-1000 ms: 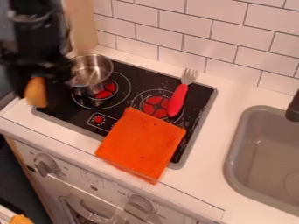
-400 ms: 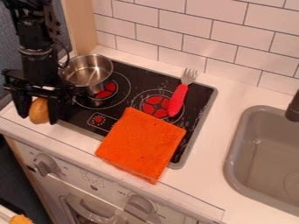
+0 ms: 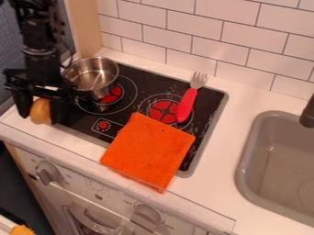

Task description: Move the eggfruit to the left corner

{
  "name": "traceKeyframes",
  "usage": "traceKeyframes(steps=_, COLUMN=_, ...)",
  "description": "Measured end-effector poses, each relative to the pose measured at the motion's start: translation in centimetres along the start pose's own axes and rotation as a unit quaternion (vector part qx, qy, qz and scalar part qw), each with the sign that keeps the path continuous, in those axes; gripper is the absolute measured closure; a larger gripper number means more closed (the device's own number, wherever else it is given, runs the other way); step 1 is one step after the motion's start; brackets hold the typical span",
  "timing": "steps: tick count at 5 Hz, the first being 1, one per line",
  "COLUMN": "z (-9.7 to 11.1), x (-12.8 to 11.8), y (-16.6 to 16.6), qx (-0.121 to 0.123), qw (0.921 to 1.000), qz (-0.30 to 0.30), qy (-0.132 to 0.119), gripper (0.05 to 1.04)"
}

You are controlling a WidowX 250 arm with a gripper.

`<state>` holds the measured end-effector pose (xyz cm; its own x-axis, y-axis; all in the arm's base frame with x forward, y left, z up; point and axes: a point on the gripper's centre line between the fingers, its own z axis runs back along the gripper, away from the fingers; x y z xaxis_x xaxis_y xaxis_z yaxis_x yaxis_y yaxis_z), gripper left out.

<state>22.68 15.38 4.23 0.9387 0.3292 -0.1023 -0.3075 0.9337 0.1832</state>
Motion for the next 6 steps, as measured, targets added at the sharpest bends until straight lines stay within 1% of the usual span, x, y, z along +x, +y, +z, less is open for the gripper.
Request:
traceKeyframes(steps=1, z=-0.8, x=-0.1, y=-0.3, qx=-0.016, qw=0.9997, qz=0.008, qy=0.017, gripper=0.277)
traceKeyframes(steps=2, z=-0.7, x=-0.3, y=-0.4, qx=-0.021, qw=0.9994, qz=0.011, qy=0.024, gripper=0.075)
traceKeyframes(steps=3, z=-0.8, x=-0.4, y=-0.5, qx=-0.04, qw=0.9989, qz=0.008, qy=0.024, gripper=0.072)
traceKeyframes(steps=4, z=-0.2, x=-0.6, y=-0.9, qx=-0.067, qw=0.9974, qz=-0.023, qy=-0.009, gripper=0.079)
traceKeyframes(steps=5, z=1.6, x=-0.5, y=-1.3, qx=-0.055, qw=0.9934, qz=-0.077, qy=-0.065, gripper=0.08)
traceKeyframes(steps=6, z=2.8, x=-0.2, y=-2.2, qx=-0.044, qw=0.9859, qz=-0.13, qy=-0.096, gripper=0.082)
